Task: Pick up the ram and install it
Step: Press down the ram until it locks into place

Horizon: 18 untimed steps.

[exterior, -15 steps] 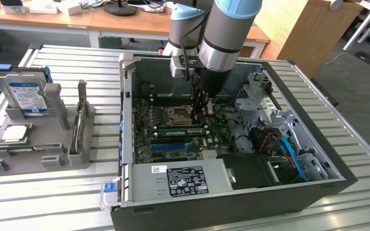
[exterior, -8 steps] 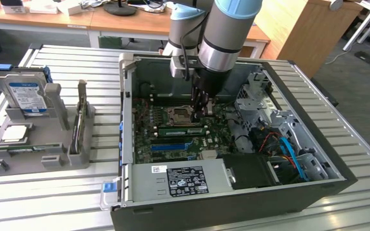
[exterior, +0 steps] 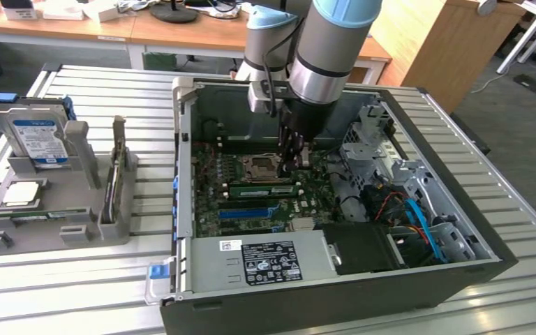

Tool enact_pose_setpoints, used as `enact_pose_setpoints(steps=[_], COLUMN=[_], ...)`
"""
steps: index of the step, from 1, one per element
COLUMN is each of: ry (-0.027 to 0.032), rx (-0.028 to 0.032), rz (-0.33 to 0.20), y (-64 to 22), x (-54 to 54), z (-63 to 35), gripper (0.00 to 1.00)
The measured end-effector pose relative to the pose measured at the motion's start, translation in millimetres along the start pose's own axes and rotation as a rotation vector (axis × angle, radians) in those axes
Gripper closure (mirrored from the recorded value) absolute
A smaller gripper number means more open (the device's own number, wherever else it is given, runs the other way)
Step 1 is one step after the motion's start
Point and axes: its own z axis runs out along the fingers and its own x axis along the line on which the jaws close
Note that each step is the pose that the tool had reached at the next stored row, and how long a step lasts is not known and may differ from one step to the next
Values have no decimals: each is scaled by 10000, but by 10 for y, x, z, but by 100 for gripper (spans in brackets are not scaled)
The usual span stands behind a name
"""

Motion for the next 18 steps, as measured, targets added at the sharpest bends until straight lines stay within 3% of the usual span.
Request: enact_pose_setpoints(steps=[9, 18], ry=[0, 0], rx=[0, 0], rz=[1, 0], y=[-173, -274], x=[1, 1], z=[-6, -10], gripper=[89, 89])
